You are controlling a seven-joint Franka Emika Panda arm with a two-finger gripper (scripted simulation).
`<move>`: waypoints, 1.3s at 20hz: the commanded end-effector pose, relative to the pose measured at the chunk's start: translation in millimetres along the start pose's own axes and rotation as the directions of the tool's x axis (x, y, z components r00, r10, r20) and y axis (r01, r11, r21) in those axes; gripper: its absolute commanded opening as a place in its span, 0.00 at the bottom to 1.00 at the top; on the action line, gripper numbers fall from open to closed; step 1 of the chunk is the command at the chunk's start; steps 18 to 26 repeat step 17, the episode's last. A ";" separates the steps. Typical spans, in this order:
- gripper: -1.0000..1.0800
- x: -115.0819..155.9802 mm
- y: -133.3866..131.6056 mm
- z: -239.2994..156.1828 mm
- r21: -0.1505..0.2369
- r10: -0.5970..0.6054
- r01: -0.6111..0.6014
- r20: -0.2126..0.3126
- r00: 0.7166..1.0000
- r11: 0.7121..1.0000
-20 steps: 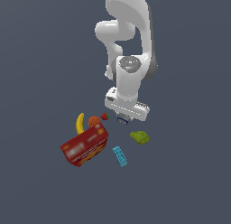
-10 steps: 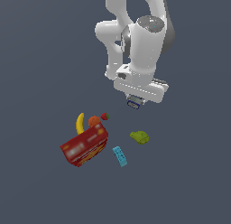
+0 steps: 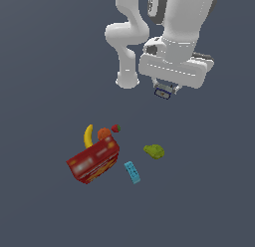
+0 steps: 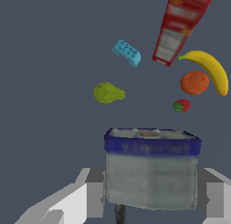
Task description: Pick up a designated object from a clutter of objects.
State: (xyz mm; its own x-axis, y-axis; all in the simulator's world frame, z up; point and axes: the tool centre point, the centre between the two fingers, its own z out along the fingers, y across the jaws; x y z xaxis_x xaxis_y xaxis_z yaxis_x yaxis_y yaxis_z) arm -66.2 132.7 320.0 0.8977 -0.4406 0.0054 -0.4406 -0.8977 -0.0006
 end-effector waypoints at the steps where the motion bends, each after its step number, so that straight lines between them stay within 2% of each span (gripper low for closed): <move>1: 0.00 -7.5 -7.0 -22.0 -0.001 0.001 -0.001 0.002 1.000 1.000; 12: 0.00 -24.4 -28.2 -79.7 -0.001 0.002 -0.002 0.004 1.000 1.000; 26: 0.00 -25.7 -30.7 -85.8 -0.001 0.002 -0.002 0.005 1.000 1.000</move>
